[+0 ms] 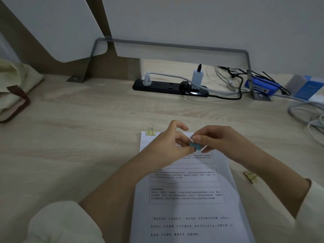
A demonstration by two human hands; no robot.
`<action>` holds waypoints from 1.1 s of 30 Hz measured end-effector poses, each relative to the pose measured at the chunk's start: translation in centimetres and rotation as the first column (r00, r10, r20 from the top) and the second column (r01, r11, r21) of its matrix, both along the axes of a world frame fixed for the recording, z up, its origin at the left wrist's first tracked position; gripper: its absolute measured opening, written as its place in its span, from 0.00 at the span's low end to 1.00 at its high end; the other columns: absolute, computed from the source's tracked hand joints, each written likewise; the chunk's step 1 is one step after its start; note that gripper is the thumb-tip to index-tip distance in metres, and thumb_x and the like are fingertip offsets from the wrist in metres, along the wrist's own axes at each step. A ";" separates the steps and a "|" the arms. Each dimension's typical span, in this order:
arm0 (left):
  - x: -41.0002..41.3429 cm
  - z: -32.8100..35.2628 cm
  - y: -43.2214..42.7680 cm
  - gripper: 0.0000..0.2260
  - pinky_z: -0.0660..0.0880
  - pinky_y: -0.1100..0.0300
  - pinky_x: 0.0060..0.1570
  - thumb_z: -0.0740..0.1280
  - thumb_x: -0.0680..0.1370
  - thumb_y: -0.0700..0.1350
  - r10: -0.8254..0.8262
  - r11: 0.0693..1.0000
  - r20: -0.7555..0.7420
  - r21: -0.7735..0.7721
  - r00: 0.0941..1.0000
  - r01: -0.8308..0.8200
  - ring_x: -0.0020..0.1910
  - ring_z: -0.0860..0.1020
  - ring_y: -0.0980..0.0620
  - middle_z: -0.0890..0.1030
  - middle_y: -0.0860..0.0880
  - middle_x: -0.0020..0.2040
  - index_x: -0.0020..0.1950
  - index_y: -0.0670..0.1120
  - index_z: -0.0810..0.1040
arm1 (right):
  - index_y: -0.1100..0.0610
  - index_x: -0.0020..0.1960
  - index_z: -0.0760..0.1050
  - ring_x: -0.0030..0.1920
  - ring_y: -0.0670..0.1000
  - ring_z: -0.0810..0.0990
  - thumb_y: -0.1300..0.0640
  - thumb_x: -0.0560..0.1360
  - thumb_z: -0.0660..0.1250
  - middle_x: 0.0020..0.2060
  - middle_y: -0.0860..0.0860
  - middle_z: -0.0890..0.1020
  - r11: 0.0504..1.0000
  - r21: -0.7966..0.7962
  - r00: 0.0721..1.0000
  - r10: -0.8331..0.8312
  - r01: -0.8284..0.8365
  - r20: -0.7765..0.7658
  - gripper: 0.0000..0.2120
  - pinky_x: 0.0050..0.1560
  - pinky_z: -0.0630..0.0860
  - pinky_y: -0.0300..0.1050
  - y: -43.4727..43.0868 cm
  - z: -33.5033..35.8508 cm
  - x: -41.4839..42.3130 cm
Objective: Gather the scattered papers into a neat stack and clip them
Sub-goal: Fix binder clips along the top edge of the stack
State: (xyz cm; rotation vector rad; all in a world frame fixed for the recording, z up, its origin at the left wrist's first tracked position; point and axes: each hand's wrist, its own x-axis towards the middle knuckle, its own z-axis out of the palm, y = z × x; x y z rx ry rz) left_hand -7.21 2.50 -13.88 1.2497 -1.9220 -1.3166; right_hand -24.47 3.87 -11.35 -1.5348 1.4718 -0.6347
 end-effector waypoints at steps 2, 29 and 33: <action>0.6 0.3 -1.3 0.17 0.71 0.61 0.56 0.68 0.74 0.50 0.016 0.990 0.211 -0.139 0.977 0.014 0.57 0.74 0.58 0.76 0.55 0.55 0.60 0.53 0.66 | 0.53 0.46 0.81 0.38 0.42 0.82 0.52 0.73 0.67 0.40 0.48 0.85 0.998 -0.041 0.999 -0.044 0.043 -0.008 0.07 0.38 0.76 0.28 -1.0 -0.1 -0.4; 1.8 0.6 -9.7 0.03 0.70 0.63 0.53 0.65 0.76 0.48 -0.381 0.923 0.470 0.251 0.796 0.293 0.44 0.75 0.60 0.77 0.59 0.42 0.47 0.51 0.78 | 0.65 0.46 0.78 0.35 0.41 0.80 0.60 0.74 0.67 0.37 0.53 0.81 0.999 -0.001 0.986 0.033 -0.034 0.162 0.08 0.39 0.77 0.30 -8.0 -3.6 0.9; 2.0 0.4 -9.7 0.04 0.71 0.64 0.52 0.66 0.76 0.48 -0.358 0.932 0.441 0.223 0.823 0.285 0.44 0.75 0.60 0.78 0.59 0.43 0.48 0.51 0.79 | 0.65 0.46 0.78 0.39 0.46 0.80 0.59 0.74 0.66 0.39 0.54 0.82 0.995 0.058 0.984 0.068 -0.079 0.163 0.08 0.44 0.78 0.32 -8.6 -3.7 0.9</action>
